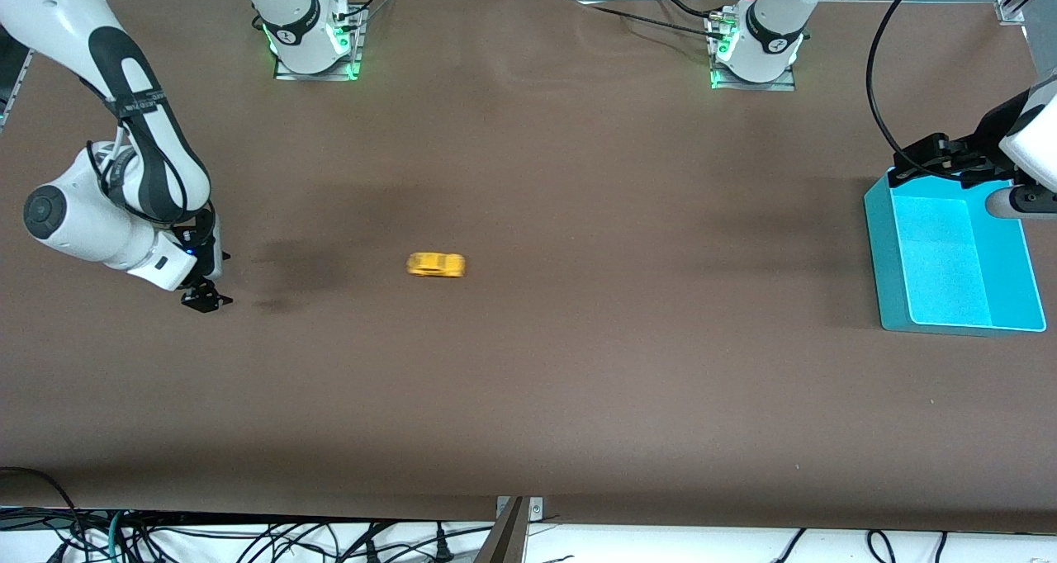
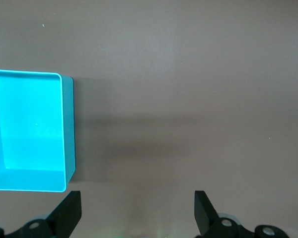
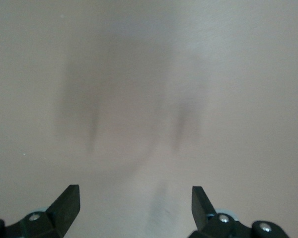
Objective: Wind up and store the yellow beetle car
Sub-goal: 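Open the right gripper to release the car while the left gripper lifts, then return the right arm to rest while the left gripper approaches the car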
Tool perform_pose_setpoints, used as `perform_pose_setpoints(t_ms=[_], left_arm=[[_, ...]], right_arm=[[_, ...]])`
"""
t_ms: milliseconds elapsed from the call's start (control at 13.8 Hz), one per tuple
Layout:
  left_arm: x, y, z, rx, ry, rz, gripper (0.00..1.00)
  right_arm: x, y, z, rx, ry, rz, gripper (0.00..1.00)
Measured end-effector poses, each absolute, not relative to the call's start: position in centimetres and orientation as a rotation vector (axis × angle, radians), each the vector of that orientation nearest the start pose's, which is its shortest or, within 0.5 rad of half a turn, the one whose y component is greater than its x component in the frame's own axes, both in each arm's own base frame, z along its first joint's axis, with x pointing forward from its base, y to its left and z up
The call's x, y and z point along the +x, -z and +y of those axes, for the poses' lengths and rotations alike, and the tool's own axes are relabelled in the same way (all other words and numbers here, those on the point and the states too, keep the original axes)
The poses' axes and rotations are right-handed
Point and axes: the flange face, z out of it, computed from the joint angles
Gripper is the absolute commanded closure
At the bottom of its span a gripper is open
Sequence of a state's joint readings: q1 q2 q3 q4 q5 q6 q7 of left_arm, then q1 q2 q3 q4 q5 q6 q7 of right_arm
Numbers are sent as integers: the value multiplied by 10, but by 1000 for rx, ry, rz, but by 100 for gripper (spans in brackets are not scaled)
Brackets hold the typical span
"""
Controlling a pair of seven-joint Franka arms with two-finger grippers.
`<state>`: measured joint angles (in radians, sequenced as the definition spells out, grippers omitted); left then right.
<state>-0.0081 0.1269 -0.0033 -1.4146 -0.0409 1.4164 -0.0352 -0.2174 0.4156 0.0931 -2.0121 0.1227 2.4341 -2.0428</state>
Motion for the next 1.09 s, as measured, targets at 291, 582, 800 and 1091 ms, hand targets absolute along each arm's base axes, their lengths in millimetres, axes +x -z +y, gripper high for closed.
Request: perform_pose_setpoints(t_ms=[291,582,800,1091], left_arm=[[577,-613,-11,-3173,-201,-32,0],[578,-610,-18,-3176,-206,121,0],[584,-597,-26,-3166,-238,374,0],[591,-577,-44,-3095,-279,867,0]], right_arm=[[603,-355,-60,2178,-249,2239,0],[579,-449,-24,2379,-290,1995,0],[570,-463,-21,2547,-294,1798,0],[549,-496,-6,2841,-251,1383,0]])
